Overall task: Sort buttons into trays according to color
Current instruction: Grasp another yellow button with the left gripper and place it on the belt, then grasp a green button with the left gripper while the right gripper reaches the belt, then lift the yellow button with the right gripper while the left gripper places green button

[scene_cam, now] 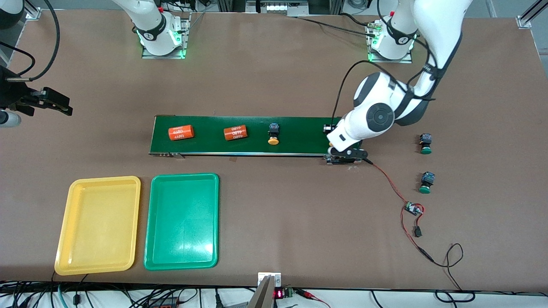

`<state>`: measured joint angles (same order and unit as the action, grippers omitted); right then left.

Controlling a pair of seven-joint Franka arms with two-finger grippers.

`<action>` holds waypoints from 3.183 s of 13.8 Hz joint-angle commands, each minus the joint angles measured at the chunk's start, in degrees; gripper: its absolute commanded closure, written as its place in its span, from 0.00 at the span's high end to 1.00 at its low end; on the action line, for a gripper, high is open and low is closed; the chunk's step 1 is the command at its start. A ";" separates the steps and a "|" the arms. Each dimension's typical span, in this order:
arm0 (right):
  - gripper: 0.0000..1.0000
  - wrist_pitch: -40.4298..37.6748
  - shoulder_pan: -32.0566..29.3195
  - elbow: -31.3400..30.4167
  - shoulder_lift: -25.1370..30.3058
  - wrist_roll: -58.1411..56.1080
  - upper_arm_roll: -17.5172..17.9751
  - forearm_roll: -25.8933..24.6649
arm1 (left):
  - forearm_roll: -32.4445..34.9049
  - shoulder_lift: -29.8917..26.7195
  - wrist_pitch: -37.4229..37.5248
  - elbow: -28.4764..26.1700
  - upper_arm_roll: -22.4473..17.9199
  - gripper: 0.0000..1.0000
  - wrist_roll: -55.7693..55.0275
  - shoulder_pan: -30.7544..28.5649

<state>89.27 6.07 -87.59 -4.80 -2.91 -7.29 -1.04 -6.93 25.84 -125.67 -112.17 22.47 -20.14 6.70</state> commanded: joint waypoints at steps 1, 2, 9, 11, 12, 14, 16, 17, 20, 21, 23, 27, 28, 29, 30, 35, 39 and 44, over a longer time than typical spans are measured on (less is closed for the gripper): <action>1.00 -0.58 -0.10 0.58 0.14 -0.52 0.17 0.34 | -0.55 0.80 -0.36 1.42 0.47 1.00 -0.43 0.15; 1.00 -0.58 -0.10 0.58 0.14 -0.52 0.17 0.42 | -0.11 0.01 0.07 1.51 0.56 1.00 -0.34 0.07; 1.00 -0.76 -0.18 0.49 0.05 -0.52 0.17 0.42 | 10.66 -4.31 20.27 8.54 -5.32 1.00 0.53 -3.80; 1.00 -0.67 -0.36 0.58 -0.47 -0.35 0.17 0.77 | 16.22 -3.69 20.56 8.19 -8.22 1.00 0.80 -3.89; 1.00 -0.76 -0.27 0.49 -0.48 0.44 0.17 0.77 | 19.29 -3.34 20.21 8.45 -9.71 1.00 2.89 -4.24; 1.00 -0.24 -0.19 0.49 -0.48 0.10 0.17 0.68 | 21.69 -2.81 18.46 9.50 -10.95 1.00 11.31 -6.60; 1.00 0.12 -0.01 0.49 -1.44 0.44 0.26 1.03 | 21.69 -2.38 14.60 9.60 -11.13 1.00 21.32 -10.37; 1.00 0.21 0.25 0.40 -2.31 0.45 0.35 2.60 | 21.69 -1.24 12.23 9.60 -11.13 1.00 26.16 -12.48; 1.00 6.95 5.69 -6.16 -1.97 1.49 0.52 5.43 | 21.52 2.89 3.88 9.51 -11.13 1.00 37.95 -17.59; 1.00 9.84 7.18 -8.54 -1.97 1.59 1.39 5.43 | 21.26 4.55 0.55 9.51 -11.04 1.00 41.72 -19.60; 1.00 16.00 8.51 -13.90 -1.45 4.64 5.68 5.43 | 20.90 6.85 -6.05 9.16 -11.13 1.00 46.32 -20.23; 1.00 30.75 9.04 -25.94 -0.65 26.77 18.87 5.34 | 20.55 9.31 -10.80 8.46 -11.22 1.00 47.12 -21.20; 1.00 34.27 9.48 -28.05 -0.65 29.77 20.37 5.34 | 20.55 10.10 -11.78 8.46 -11.57 1.00 47.99 -21.29; 1.00 37.18 10.35 -29.64 -0.83 32.67 21.17 5.34 | 20.46 10.80 -12.05 8.46 -12.01 1.00 48.09 -21.29; 1.00 39.04 12.19 -30.70 -1.44 36.09 21.44 5.34 | 20.46 11.25 -12.05 8.37 -12.10 0.97 48.09 -21.29; 1.00 43.71 18.44 -30.80 -7.67 40.17 21.44 4.99 | 20.46 11.25 -10.83 8.02 -12.89 0.38 47.30 -21.38; 1.00 44.06 19.68 -30.89 -10.31 40.17 21.35 3.33 | 16.88 8.18 -0.04 9.24 -12.19 0.23 43.79 -21.20; 1.00 48.10 20.29 -30.71 -14.70 41.84 21.09 -1.07 | 6.69 6.33 19.13 15.57 -5.53 0.23 32.84 -20.59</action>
<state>135.53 25.75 -118.46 -18.04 37.09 14.21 -0.85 3.08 32.75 -112.00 -98.14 13.88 18.72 -14.17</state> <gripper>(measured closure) 0.000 0.595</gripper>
